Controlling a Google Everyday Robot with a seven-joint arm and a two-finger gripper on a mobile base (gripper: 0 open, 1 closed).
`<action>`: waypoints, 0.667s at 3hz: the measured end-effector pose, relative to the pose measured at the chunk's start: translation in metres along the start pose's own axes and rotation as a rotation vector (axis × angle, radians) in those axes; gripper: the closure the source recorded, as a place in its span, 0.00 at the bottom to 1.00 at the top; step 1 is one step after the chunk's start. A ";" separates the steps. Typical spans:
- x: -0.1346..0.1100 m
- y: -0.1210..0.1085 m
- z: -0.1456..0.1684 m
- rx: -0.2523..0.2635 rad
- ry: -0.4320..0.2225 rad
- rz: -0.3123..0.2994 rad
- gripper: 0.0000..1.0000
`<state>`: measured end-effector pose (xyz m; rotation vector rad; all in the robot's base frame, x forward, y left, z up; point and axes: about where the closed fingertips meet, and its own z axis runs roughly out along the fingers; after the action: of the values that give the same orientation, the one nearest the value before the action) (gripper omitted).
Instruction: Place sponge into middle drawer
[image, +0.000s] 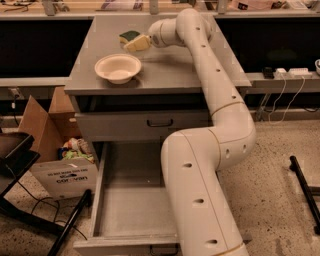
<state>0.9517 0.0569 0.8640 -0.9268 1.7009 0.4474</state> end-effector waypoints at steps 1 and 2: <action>-0.001 0.000 0.003 0.006 -0.002 0.002 0.00; -0.004 0.000 0.010 0.019 -0.007 0.007 0.00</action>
Offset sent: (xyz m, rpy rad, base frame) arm 0.0258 0.0068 0.0122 0.0176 -0.0189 -0.0421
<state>0.9579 0.0655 0.8643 -0.9044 1.6998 0.4385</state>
